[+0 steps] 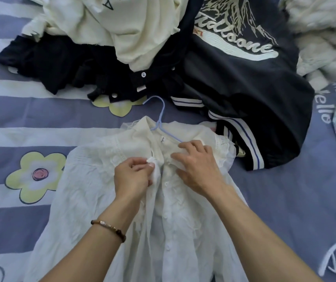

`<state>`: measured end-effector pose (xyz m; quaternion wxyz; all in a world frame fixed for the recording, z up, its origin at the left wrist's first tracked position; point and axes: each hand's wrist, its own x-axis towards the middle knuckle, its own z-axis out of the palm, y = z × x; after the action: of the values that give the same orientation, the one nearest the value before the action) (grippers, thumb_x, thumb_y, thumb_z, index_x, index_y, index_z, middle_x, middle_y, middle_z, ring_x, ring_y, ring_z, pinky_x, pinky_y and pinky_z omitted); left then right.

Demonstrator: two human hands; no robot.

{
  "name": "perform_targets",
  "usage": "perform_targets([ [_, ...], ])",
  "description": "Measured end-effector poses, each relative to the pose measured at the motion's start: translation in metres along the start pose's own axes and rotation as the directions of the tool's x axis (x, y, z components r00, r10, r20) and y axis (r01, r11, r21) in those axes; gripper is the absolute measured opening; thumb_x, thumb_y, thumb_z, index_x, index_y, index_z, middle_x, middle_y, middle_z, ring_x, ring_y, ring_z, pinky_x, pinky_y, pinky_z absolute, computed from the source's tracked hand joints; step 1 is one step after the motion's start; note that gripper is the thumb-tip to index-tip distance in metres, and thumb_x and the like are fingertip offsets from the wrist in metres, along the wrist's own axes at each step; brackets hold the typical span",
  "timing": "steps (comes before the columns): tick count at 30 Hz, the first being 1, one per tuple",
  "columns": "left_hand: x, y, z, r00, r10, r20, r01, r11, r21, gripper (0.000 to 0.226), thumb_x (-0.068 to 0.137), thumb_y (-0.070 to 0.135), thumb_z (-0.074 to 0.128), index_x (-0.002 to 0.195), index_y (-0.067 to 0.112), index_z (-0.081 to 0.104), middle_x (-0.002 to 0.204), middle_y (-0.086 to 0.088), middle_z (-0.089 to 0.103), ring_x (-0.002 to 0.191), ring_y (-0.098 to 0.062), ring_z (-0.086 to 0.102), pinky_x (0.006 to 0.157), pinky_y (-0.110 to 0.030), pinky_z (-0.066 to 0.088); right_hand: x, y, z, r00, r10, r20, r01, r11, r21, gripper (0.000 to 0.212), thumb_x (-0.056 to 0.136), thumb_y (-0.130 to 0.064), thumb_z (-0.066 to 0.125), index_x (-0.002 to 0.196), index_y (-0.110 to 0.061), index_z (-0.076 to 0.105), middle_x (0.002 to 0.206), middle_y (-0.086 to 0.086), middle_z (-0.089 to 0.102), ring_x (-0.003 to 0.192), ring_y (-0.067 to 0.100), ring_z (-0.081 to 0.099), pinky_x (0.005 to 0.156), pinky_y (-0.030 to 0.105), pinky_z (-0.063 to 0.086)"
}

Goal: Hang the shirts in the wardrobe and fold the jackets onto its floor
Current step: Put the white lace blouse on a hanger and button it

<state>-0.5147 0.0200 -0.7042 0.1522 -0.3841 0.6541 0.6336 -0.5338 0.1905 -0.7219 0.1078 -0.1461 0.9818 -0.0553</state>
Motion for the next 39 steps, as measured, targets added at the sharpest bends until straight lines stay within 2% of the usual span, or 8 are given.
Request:
perform_targets([
  [6,-0.021,-0.025,-0.005,0.982,-0.167,0.084,0.167,0.986,0.002,0.015,0.081,0.012,0.079,0.069,0.006,0.072,0.068,-0.013,0.071,0.061,-0.022,0.065,0.068,-0.034,0.055,0.002,-0.003,0.013,1.000,0.018,-0.005,-0.018,0.993,-0.115,0.015,0.078,-0.017,0.069,0.092,-0.022,0.069,0.086,-0.006,0.066,0.099,0.022,0.057,0.091,0.035,0.025],
  [11,-0.027,-0.017,0.004,0.953,-0.207,0.221,0.234,0.967,-0.103,0.009,0.081,-0.005,0.074,0.075,0.002,0.072,0.069,-0.006,0.069,0.062,-0.015,0.065,0.070,-0.026,0.057,0.001,0.010,-0.011,0.977,0.163,0.138,-0.195,0.944,0.267,0.019,0.094,-0.034,0.059,0.081,-0.020,0.063,0.083,-0.004,0.062,0.090,0.021,0.053,0.080,0.033,0.030],
  [15,-0.025,0.006,0.018,0.994,-0.028,0.109,0.043,0.989,-0.142,0.011,0.084,0.000,0.073,0.077,0.008,0.070,0.065,0.003,0.066,0.063,-0.008,0.061,0.065,-0.022,0.055,-0.006,0.025,-0.035,0.939,0.239,0.249,-0.339,0.773,0.537,0.034,0.091,-0.033,0.063,0.069,-0.008,0.055,0.062,0.001,0.051,0.064,0.023,0.051,0.063,0.038,0.041],
  [18,-0.005,0.030,0.022,0.993,0.119,-0.002,-0.118,0.985,-0.123,0.009,0.086,0.008,0.074,0.080,0.015,0.072,0.071,0.003,0.068,0.068,-0.011,0.062,0.074,-0.030,0.056,-0.006,0.029,-0.049,0.938,0.210,0.277,-0.341,0.713,0.613,0.039,0.091,-0.031,0.064,0.065,-0.006,0.049,0.059,-0.003,0.041,0.055,0.012,0.039,0.053,0.028,0.032],
  [20,0.000,0.042,0.024,0.983,0.174,0.053,-0.168,0.982,-0.090,0.010,0.087,0.007,0.073,0.096,0.011,0.073,0.075,0.001,0.069,0.067,-0.009,0.063,0.069,-0.025,0.057,-0.005,0.029,-0.055,0.937,0.204,0.283,-0.344,0.685,0.643,0.039,0.091,-0.030,0.065,0.065,-0.006,0.050,0.059,-0.004,0.041,0.054,0.008,0.039,0.052,0.023,0.032],
  [23,-0.005,0.040,0.027,0.965,0.178,0.195,-0.170,0.984,-0.058,0.048,0.085,-0.001,0.072,0.126,0.020,0.059,0.080,-0.001,0.068,0.061,-0.002,0.062,0.056,-0.016,0.051,-0.007,0.026,-0.060,0.932,0.214,0.293,-0.362,0.600,0.713,0.037,0.091,-0.031,0.067,0.068,-0.004,0.054,0.060,-0.004,0.042,0.051,0.006,0.038,0.048,0.019,0.032],
  [32,-0.018,0.019,0.025,0.970,-0.013,0.243,0.084,0.956,-0.283,0.020,0.083,-0.008,0.069,0.093,0.009,0.066,0.084,-0.009,0.073,0.071,-0.016,0.069,0.068,-0.028,0.058,-0.011,0.012,-0.057,0.935,0.202,0.290,-0.353,0.487,0.799,0.034,0.094,-0.031,0.062,0.072,-0.006,0.055,0.065,0.000,0.043,0.059,0.012,0.041,0.057,0.029,0.035],
  [39,-0.025,0.012,0.022,0.932,-0.115,0.344,0.268,0.858,-0.439,0.012,0.088,-0.004,0.064,0.096,0.002,0.068,0.092,-0.014,0.073,0.081,-0.021,0.071,0.075,-0.030,0.059,-0.010,0.005,-0.054,0.924,0.204,0.324,-0.382,0.425,0.821,0.039,0.090,-0.036,0.064,0.085,0.003,0.062,0.071,0.003,0.053,0.065,0.016,0.050,0.063,0.035,0.042],
])
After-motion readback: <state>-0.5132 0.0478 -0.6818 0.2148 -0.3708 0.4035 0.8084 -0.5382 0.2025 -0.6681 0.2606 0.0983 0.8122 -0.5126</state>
